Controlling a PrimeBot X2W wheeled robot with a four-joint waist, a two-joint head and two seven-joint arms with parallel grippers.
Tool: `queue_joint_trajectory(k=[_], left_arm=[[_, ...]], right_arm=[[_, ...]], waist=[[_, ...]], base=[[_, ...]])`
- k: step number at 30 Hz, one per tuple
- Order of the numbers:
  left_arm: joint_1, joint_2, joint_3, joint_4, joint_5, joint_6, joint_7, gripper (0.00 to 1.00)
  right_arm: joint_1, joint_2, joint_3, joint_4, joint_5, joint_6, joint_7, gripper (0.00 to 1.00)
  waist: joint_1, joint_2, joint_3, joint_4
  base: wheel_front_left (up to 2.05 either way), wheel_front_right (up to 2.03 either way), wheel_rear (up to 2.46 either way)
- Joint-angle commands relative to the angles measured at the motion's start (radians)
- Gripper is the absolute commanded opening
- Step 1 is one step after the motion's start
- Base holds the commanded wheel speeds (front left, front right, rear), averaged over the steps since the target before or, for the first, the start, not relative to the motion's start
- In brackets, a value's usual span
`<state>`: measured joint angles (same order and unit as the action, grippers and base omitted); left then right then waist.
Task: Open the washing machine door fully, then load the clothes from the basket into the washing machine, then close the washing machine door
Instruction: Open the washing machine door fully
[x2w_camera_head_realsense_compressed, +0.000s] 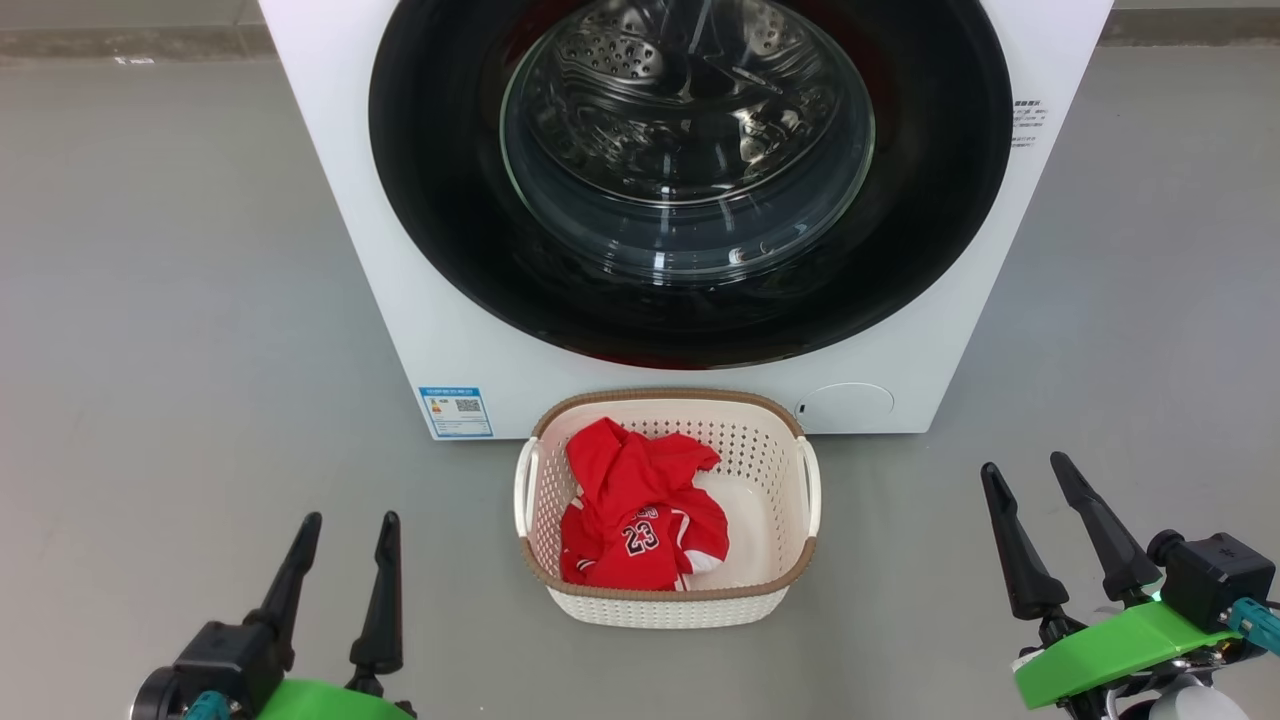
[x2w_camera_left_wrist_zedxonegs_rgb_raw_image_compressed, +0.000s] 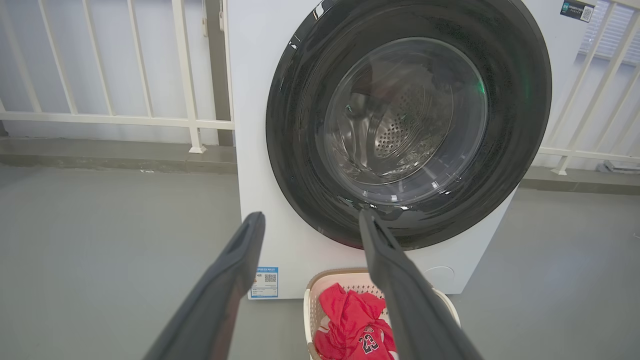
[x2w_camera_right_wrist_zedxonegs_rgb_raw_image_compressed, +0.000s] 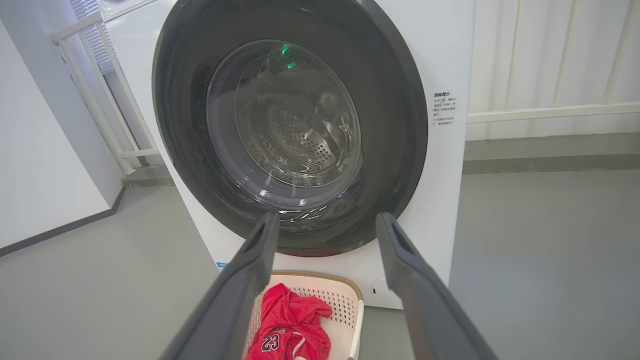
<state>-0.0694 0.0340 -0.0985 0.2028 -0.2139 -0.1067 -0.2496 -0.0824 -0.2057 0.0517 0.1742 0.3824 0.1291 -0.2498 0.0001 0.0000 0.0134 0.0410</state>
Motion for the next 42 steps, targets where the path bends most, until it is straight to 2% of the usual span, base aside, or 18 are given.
queue_joint_trajectory(k=[1,12,30,42], left_arm=[[-0.044,0.016,0.033,-0.027,0.007,0.009,-0.012,1.0],[-0.045,0.016,0.04,-0.021,0.018,0.01,-0.012,1.0],[-0.045,0.016,0.039,-0.025,-0.01,0.001,-0.012,1.0],[-0.039,0.016,0.037,-0.027,-0.01,-0.004,-0.012,1.0]], right_arm=[[-0.03,-0.014,0.019,-0.023,0.009,0.002,-0.012,1.0],[-0.034,-0.011,0.016,-0.022,0.011,0.002,-0.012,1.0],[-0.036,-0.013,0.019,-0.021,0.019,0.002,-0.012,1.0],[-0.033,-0.016,0.027,-0.022,0.02,0.002,-0.012,1.0]], waist=[[0.0,0.0,0.0,0.0],[0.0,0.0,-0.002,-0.002],[0.0,0.0,-0.003,-0.007],[0.0,0.0,-0.005,-0.017]], base=[[0.0,0.0,0.0],[0.33,0.33,-0.65],[1.03,1.03,-2.06],[0.22,0.22,-0.45]])
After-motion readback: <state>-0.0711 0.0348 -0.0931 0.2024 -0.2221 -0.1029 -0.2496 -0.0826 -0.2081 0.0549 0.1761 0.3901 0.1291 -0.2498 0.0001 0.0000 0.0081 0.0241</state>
